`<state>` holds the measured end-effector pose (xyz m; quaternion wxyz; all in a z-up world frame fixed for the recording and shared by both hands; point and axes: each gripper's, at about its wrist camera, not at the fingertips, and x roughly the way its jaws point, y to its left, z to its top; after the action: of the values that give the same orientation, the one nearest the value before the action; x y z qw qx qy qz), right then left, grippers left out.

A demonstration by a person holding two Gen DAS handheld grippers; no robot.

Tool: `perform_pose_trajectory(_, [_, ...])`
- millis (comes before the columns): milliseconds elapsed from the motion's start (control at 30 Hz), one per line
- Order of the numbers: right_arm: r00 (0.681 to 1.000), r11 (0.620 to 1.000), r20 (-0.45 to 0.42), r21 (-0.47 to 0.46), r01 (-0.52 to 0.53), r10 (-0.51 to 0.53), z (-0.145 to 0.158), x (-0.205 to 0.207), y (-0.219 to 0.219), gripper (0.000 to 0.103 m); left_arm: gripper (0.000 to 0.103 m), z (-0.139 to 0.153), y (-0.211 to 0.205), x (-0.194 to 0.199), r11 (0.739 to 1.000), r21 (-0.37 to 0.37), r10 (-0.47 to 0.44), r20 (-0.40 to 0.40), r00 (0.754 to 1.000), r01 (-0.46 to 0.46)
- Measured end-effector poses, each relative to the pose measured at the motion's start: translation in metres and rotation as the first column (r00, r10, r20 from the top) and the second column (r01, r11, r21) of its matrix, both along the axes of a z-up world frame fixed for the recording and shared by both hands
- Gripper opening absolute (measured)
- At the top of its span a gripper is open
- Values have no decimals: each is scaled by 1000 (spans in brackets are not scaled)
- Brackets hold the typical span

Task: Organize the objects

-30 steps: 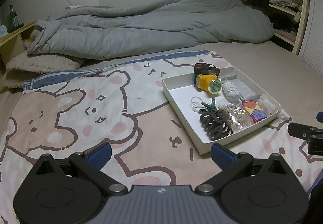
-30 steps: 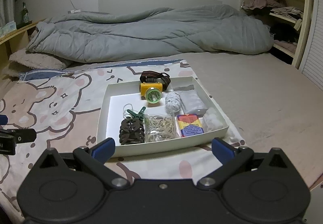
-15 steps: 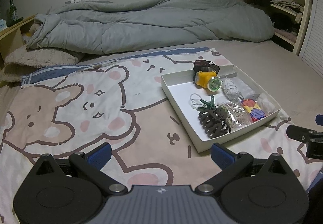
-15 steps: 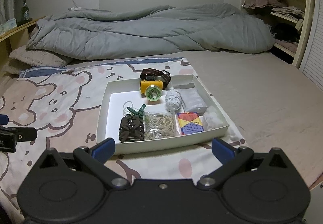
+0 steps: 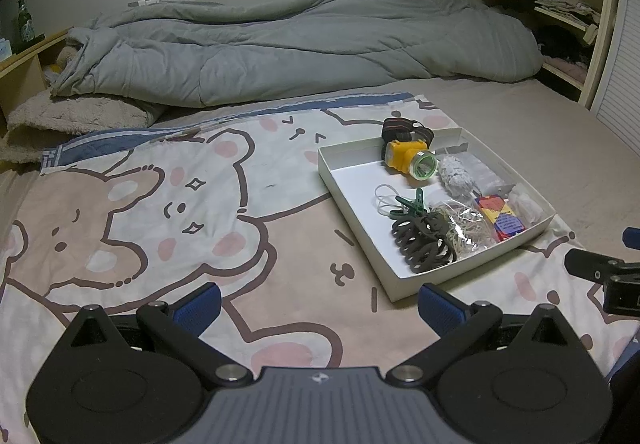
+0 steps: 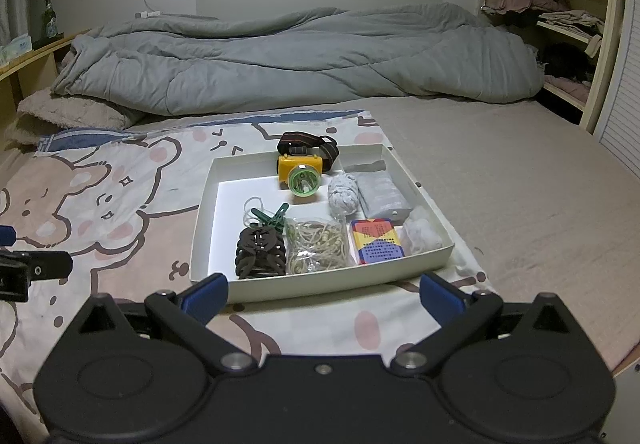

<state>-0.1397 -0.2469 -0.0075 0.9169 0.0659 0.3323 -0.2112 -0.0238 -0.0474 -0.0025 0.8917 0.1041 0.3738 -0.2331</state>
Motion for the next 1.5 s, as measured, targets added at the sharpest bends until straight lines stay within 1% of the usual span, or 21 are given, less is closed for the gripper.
perform_pose_trajectory(900, [1000, 1000, -8, 7, -1, 1, -1, 1, -2, 103, 103, -3, -2, 0, 1000, 11, -2, -12, 1000, 2])
perform_pose_trajectory(1500, [1000, 1000, -11, 10, -2, 3, -4, 2, -2, 103, 103, -2, -2, 1, 1000, 16, 3, -6, 1000, -3])
